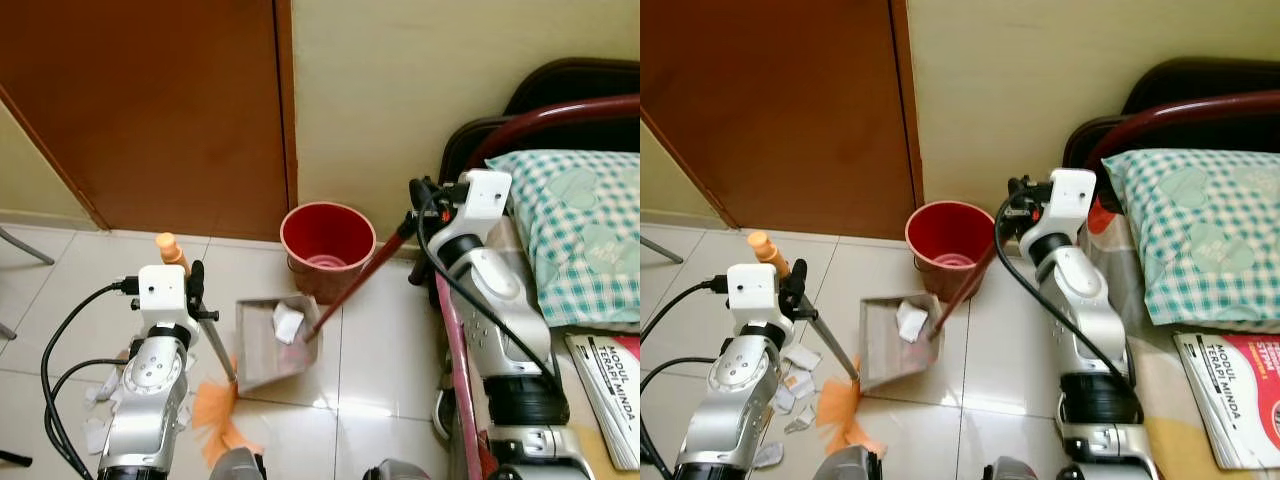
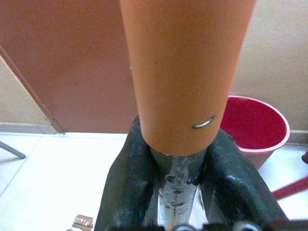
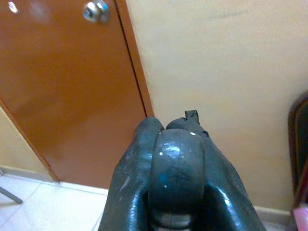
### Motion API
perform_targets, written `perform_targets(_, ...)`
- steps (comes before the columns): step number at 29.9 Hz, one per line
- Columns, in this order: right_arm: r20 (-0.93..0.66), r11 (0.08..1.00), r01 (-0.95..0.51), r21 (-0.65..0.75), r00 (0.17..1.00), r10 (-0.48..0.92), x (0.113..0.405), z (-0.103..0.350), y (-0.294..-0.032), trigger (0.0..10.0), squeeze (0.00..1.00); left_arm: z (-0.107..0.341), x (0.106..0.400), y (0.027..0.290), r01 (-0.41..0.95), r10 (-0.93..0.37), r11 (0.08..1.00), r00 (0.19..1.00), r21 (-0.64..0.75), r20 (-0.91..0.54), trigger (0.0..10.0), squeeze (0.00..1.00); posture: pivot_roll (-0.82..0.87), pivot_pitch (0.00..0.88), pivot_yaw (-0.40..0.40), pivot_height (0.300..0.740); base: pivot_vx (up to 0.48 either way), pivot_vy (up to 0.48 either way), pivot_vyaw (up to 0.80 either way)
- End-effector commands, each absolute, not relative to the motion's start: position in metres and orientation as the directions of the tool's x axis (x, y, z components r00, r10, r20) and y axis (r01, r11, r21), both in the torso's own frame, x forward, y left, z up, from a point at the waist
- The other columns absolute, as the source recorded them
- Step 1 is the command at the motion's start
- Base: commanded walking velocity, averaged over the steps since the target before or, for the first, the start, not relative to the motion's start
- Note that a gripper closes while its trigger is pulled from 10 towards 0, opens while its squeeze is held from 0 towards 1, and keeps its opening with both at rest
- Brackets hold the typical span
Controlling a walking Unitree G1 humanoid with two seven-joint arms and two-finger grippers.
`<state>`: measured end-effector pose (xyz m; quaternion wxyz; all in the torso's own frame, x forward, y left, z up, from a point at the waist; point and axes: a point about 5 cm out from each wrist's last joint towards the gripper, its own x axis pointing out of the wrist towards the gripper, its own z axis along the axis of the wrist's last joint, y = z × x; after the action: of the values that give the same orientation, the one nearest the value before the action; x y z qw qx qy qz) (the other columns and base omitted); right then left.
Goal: Sweep floor
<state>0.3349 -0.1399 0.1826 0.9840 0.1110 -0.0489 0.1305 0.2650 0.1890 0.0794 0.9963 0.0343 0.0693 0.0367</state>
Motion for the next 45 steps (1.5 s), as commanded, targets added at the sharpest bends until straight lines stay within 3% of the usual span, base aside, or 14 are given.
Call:
perform_targets(1,0.214,0.921,-0.327,0.210,0.935,0.283,0.338,0.209,-0.134,10.0,0.00,0.064,0.260,0.195,-0.099,0.121,0.989,0.970,0.113,-0.212,10.0,0.00,-0.03,0.092,-0.009,0.740,0.000,0.000,0.00)
perform_targets(15,0.424,0.933,-0.325,0.153,0.874,0.235,0.359,0.284,-0.130,10.0,0.00,0.065,0.263,0.190,-0.086,0.106,0.991,0.973,0.103,-0.207,10.0,0.00,-0.03,0.082,-0.007,0.740,0.000,0.000,0.00)
perform_targets(24,0.595,0.964,-0.226,-0.142,0.759,0.265,0.356,0.327,-0.121,10.0,0.00,0.065,0.264,0.186,-0.070,0.089,0.993,0.974,0.097,-0.208,10.0,0.00,-0.03,0.084,-0.002,0.740,0.000,0.000,0.00)
perform_targets(29,0.614,0.926,-0.165,-0.339,0.707,0.351,0.352,0.314,-0.098,10.0,0.00,0.065,0.265,0.180,-0.056,0.074,0.995,0.975,0.088,-0.208,10.0,0.00,-0.02,0.090,-0.001,0.740,0.000,0.000,0.00)
perform_targets(31,0.612,0.920,-0.164,-0.357,0.703,0.363,0.352,0.312,-0.095,10.0,0.00,0.065,0.265,0.180,-0.055,0.073,0.995,0.975,0.087,-0.208,10.0,0.00,-0.02,0.090,-0.001,0.740,0.000,0.000,0.00)
perform_targets(36,0.547,0.819,-0.174,-0.547,0.666,0.507,0.342,0.268,-0.065,10.0,0.00,0.067,0.265,0.178,-0.052,0.067,0.995,0.978,0.080,-0.199,10.0,0.00,-0.02,0.095,-0.007,0.740,0.000,0.000,0.00)
perform_targets(42,0.471,0.722,-0.246,-0.646,0.615,0.632,0.328,0.237,-0.043,10.0,0.00,0.066,0.265,0.176,-0.049,0.063,0.996,0.978,0.075,-0.198,10.0,0.00,-0.02,0.097,-0.008,0.740,0.000,0.000,0.00)
perform_targets(45,0.479,0.720,-0.239,-0.652,0.606,0.635,0.327,0.236,-0.043,10.0,0.00,0.066,0.265,0.175,-0.047,0.061,0.996,0.978,0.075,-0.199,10.0,0.00,-0.02,0.097,-0.008,0.740,0.000,0.000,0.00)
